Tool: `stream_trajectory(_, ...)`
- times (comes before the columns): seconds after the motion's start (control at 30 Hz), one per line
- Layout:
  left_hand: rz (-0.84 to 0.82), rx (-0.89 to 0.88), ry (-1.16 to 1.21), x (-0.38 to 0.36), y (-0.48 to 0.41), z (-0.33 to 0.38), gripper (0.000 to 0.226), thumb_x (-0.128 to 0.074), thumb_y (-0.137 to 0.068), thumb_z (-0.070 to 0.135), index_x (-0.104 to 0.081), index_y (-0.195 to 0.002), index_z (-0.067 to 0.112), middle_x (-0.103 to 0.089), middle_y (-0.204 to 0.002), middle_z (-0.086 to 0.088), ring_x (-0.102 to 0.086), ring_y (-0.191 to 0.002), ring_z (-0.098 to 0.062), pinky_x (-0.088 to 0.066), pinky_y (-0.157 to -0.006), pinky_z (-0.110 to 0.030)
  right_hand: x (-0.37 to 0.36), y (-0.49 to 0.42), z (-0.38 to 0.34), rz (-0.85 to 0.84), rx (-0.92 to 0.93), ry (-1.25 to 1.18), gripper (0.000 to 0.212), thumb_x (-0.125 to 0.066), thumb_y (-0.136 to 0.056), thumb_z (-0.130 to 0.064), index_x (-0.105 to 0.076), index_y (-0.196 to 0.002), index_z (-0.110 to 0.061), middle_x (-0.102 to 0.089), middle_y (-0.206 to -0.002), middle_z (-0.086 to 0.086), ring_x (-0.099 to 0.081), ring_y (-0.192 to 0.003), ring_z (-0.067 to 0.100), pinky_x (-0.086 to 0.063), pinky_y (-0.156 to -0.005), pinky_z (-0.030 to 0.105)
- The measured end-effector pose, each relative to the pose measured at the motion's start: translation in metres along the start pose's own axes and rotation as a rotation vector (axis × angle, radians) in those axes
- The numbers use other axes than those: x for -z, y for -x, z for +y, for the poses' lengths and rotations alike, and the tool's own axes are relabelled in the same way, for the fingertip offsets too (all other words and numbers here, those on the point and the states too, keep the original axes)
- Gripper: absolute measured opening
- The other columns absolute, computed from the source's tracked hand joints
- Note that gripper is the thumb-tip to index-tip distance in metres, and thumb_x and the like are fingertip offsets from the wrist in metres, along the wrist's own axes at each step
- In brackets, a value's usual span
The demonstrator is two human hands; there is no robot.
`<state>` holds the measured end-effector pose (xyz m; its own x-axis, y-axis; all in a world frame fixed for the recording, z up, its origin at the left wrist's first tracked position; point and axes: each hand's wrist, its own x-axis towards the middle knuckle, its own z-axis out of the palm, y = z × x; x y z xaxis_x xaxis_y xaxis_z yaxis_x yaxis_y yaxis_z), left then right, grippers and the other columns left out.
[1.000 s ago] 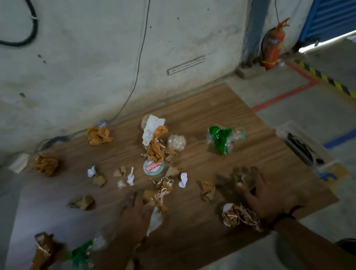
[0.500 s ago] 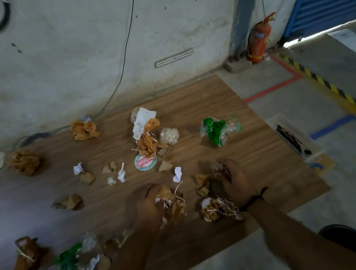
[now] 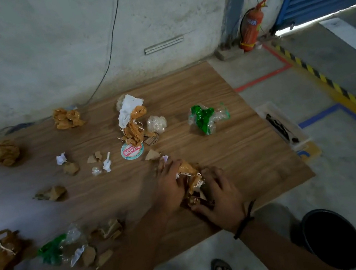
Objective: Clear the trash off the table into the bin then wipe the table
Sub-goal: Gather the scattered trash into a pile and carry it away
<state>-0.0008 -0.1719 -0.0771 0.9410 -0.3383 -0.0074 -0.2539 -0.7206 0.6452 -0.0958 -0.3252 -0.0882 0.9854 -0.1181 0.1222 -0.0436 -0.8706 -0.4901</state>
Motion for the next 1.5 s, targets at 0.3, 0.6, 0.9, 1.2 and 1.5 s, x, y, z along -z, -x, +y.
stream_trajectory(0.3,-0.077,0.100,0.389,-0.032,0.007,0.030,0.060,-0.057,-0.073,0.009,-0.053,-0.129,0.030,-0.060,-0.127,0.010,-0.057,-0.118,-0.011,-0.043,-0.104,-0.034,-0.011,-0.013,0.017,-0.131,-0.092,-0.263,0.080,-0.077,-0.068,-0.029,-0.044,-0.141,-0.021,-0.043,-0.146,0.005,-0.049,-0.127,0.024,-0.043,-0.103,0.034)
stream_trajectory(0.6,0.189,0.025,0.503,0.029,-0.025,0.040,0.050,-0.059,-0.074,-0.014,-0.061,-0.113,0.016,-0.064,-0.113,0.005,-0.058,-0.106,0.008,-0.044,-0.091,-0.013,0.040,-0.067,0.009,-0.044,0.117,-0.353,0.051,-0.069,-0.077,-0.001,-0.059,-0.124,-0.017,-0.059,-0.128,0.002,-0.057,-0.116,0.018,-0.047,-0.098,0.029)
stream_trajectory(0.9,0.494,0.129,0.345,0.097,-0.036,-0.015,0.058,-0.061,-0.079,-0.009,-0.049,-0.133,0.008,-0.058,-0.126,-0.005,-0.053,-0.116,-0.016,-0.041,-0.098,-0.025,0.073,-0.129,-0.007,0.077,0.139,-0.421,0.053,-0.076,-0.080,-0.017,-0.055,-0.129,-0.016,-0.060,-0.121,-0.003,-0.053,-0.110,0.005,-0.045,-0.095,0.024)
stream_trajectory(1.2,0.663,0.352,0.340,0.121,0.004,-0.071,0.035,-0.062,-0.089,0.008,-0.056,-0.123,0.006,-0.059,-0.108,0.001,-0.054,-0.097,-0.010,-0.038,-0.078,-0.010,-0.039,-0.143,-0.146,-0.211,0.172,-0.628,0.056,-0.071,-0.083,-0.028,-0.047,-0.133,-0.019,-0.052,-0.135,-0.003,-0.048,-0.125,0.013,-0.039,-0.107,0.031)
stream_trajectory(1.5,0.228,0.373,0.206,0.087,0.017,-0.152,0.053,-0.036,-0.095,0.046,-0.042,-0.141,0.021,-0.050,-0.140,-0.005,-0.049,-0.125,-0.023,-0.039,-0.107,-0.046,-0.117,-0.128,-0.150,-0.180,0.235,-0.055,0.074,-0.053,-0.077,-0.050,-0.044,-0.138,-0.010,-0.047,-0.142,0.011,-0.042,-0.132,0.033,-0.031,-0.111,0.043)
